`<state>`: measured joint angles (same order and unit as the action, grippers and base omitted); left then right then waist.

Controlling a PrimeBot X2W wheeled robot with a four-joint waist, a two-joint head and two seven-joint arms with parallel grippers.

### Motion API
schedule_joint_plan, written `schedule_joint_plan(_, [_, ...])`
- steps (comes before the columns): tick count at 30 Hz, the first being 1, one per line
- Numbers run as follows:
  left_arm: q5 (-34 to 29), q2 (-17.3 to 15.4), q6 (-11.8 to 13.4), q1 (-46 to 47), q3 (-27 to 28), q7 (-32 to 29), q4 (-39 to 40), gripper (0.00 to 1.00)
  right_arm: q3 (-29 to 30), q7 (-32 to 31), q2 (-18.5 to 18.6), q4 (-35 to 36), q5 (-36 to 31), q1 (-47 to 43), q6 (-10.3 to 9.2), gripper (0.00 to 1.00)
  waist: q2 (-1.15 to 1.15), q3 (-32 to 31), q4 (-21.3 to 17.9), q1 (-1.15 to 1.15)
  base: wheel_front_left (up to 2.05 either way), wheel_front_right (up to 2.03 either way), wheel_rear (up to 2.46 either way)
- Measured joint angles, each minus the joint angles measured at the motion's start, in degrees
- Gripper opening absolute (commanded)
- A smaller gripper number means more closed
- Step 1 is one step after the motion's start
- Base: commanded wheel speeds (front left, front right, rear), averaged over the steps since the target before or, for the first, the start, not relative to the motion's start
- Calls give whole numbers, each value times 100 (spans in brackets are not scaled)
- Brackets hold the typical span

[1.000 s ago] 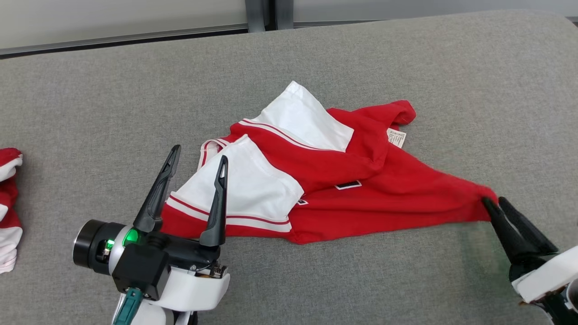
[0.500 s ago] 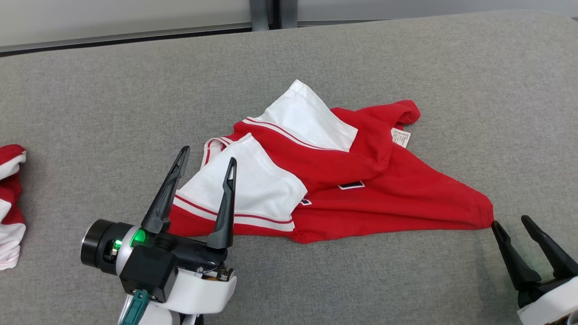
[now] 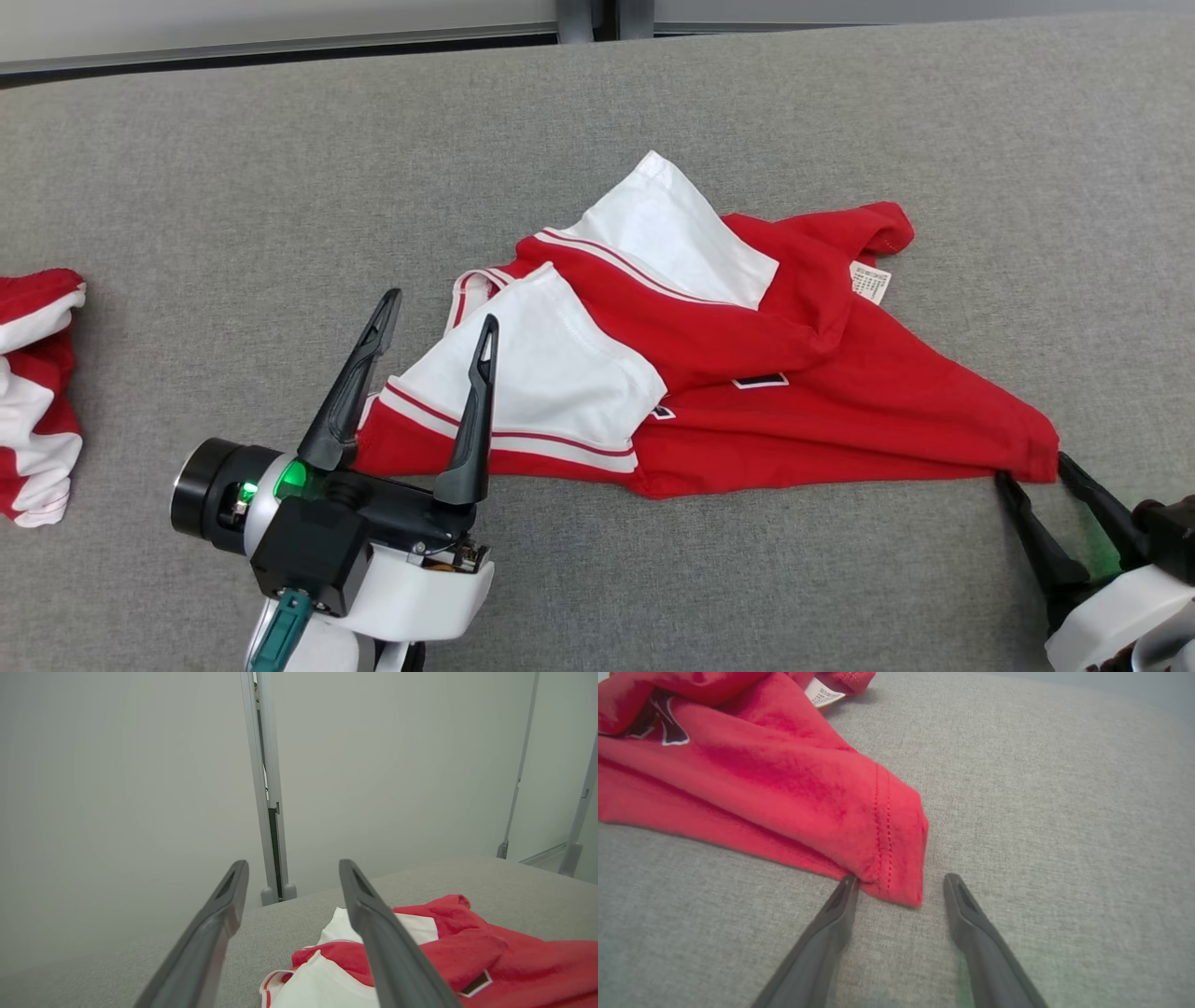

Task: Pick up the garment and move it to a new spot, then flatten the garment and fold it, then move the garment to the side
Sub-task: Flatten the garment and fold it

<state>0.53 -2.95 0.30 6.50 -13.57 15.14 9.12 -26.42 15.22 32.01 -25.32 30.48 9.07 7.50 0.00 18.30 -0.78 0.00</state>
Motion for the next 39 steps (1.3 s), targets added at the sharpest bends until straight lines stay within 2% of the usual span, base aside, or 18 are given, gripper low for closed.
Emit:
schedule_joint_plan(1, [0, 1, 0, 0, -1, 0, -1, 100, -2, 2, -1, -27, 0, 20, 0, 29, 0, 1, 18, 0, 0, 0, 0])
schedule_joint_plan(2, [0, 1, 0, 0, 2, 0, 0, 100, -7, 2, -8, -42, -1, 35, 0, 0, 0, 4, 34, 0, 0, 0, 0])
schedule_joint_plan(11, [35, 2, 8, 57, 73, 0, -41, 100, 118, 7, 57, 98, -26, -165, 8, 0, 0, 59, 10, 0, 0, 0, 0])
schedule_joint_plan(14, [174, -21, -208, 318, 181, 1, -328, 100, 189, 4, 107, 197, -37, -216, 8, 0, 0, 114, -57, 0, 0, 0, 0])
schedule_joint_plan(16, [318, -155, -475, 548, 190, -1, -993, 100, 203, 4, 105, 234, -41, -222, 8, 0, 0, 152, -96, 0, 0, 0, 0])
schedule_joint_plan(17, [307, -261, -549, 666, 145, 0, -1392, 100, 210, 4, 103, 247, -42, -227, 8, 0, 0, 165, -111, 0, 0, 0, 0])
schedule_joint_plan(18, [307, -261, -549, 666, 145, 0, -1392, 100, 210, 4, 103, 247, -42, -227, 8, 0, 0, 165, -111, 0, 0, 0, 0])
schedule_joint_plan(19, [309, -455, -660, 1070, -14, -23, -2208, 100, 207, 1, 90, 263, -41, -231, 8, 0, 0, 182, -142, 0, 0, 0, 0])
schedule_joint_plan(20, [307, -523, -688, 1326, -80, -86, -2507, 100, 197, 1, 87, 271, -41, -230, 8, 0, 0, 198, -155, 0, 0, 0, 0])
schedule_joint_plan(21, [307, -523, -688, 1326, -80, -86, -2507, 100, 197, 1, 87, 271, -41, -230, 8, 0, 0, 198, -155, 0, 0, 0, 0])
schedule_joint_plan(22, [287, -626, -733, 1866, -271, -319, -3030, 100, 171, 4, 75, 292, -40, -203, 7, 0, 0, 240, -191, 0, 0, 0, 0])
schedule_joint_plan(26, [422, -679, -758, 2621, -854, -739, -3710, 100, 146, 16, 64, 333, -22, -170, 7, 0, 0, 332, -247, 0, 0, 0, 0])
schedule_joint_plan(28, [641, -725, -777, 2937, -1363, -1002, -3840, 100, 137, 22, 73, 345, -21, -152, 8, 0, 0, 363, -270, 0, 0, 0, 0])
schedule_joint_plan(31, [877, -982, -778, 3345, -1928, -1515, -3916, 100, 137, 25, 89, 360, -2, -148, 10, 0, 0, 384, -290, 0, 0, 0, 0])
schedule_joint_plan(39, [1612, -1388, -778, 3640, -2602, -2805, -3501, 100, 135, 24, 76, 378, 19, -168, 9, 0, 0, 386, -325, 0, 0, 0, 0])
